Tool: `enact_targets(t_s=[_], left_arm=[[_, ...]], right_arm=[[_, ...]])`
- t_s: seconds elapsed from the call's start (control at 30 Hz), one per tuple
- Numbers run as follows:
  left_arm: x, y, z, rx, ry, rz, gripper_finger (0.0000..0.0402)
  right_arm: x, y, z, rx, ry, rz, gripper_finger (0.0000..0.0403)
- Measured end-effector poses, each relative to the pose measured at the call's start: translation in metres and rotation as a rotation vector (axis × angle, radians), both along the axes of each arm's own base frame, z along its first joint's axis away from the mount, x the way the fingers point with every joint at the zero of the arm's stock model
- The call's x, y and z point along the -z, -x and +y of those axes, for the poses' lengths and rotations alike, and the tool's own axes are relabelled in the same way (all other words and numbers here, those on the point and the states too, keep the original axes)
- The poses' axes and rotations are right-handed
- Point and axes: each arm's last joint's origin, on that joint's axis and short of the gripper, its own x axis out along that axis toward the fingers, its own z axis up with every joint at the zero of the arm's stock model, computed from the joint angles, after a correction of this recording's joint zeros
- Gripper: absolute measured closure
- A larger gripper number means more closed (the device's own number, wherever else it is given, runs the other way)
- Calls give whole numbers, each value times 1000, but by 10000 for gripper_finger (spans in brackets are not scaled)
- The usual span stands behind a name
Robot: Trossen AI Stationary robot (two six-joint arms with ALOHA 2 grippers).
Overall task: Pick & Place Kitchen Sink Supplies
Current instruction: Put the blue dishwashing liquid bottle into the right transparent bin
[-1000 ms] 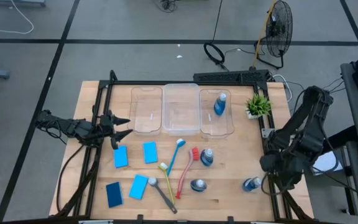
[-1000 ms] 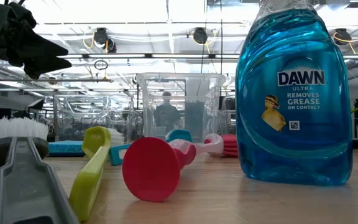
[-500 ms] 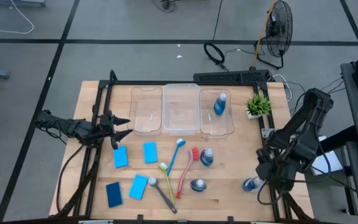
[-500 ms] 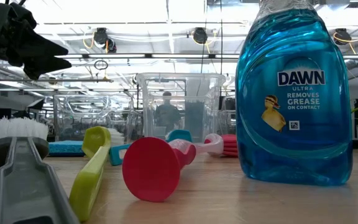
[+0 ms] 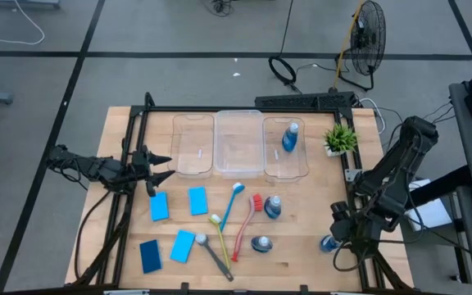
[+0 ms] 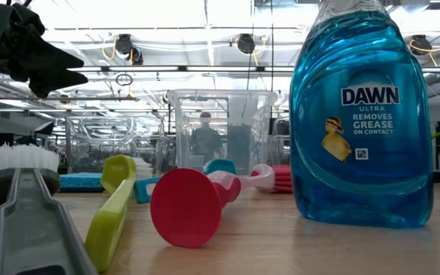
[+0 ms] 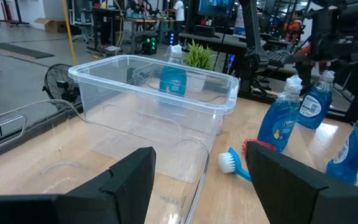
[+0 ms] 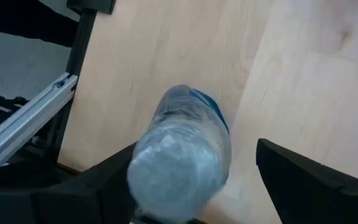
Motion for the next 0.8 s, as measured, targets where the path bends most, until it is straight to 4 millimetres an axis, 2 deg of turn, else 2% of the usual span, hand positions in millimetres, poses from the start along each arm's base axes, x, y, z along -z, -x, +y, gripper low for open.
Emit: enact_targets(t_s=[0.17, 0.63, 0.8], left_arm=[[0, 0, 0, 0, 1, 0, 149], [0, 0, 0, 0, 0, 0, 149], [0, 0, 0, 0, 0, 0, 149]], right_arm=[[5, 0, 1, -1, -12, -8, 110], [4, -2, 3, 4, -33, -19, 110], [3, -3, 4, 58, -69, -13, 110]])
